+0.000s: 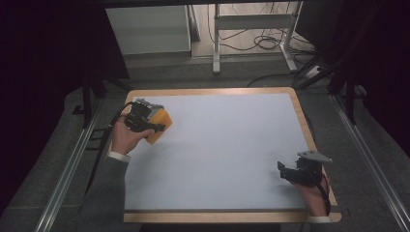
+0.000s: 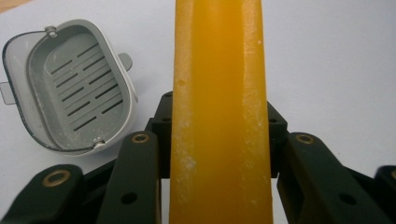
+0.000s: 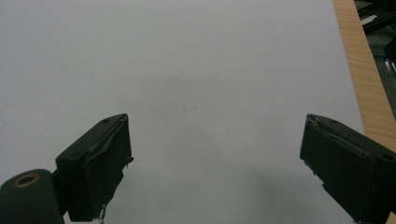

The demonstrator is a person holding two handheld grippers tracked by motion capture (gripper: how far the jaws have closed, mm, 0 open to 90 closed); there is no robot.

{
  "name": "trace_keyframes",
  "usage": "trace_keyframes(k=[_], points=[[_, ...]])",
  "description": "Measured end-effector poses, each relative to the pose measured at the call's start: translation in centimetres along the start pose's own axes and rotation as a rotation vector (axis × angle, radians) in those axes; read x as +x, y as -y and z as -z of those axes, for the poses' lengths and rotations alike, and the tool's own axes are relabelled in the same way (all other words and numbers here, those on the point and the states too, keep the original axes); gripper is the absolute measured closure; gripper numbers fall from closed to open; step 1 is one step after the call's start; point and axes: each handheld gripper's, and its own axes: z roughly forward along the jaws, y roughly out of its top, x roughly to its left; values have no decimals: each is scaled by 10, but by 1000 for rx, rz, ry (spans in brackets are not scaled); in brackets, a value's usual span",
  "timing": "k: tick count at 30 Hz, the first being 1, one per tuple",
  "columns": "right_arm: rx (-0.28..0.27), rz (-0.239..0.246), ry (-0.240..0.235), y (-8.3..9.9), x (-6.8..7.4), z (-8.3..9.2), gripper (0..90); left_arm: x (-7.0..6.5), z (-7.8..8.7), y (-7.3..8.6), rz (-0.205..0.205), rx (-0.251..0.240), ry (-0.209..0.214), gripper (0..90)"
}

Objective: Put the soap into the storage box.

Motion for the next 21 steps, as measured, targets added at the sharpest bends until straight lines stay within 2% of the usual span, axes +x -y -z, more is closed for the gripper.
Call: trace_keyframes(k=[2,10,16,21], points=[[1,-1,1,0,0,0,90,1,1,0,1,-7,-9,609],[3,-1,1,0,0,0,90,6,0,-4,14,-5,-2,608],[2,-1,0,0,0,-1,90,16,-5,-7,45,1,3,608],[3,-1,-2,0,0,0,90,26,-11,-11,73,2,-12,608]])
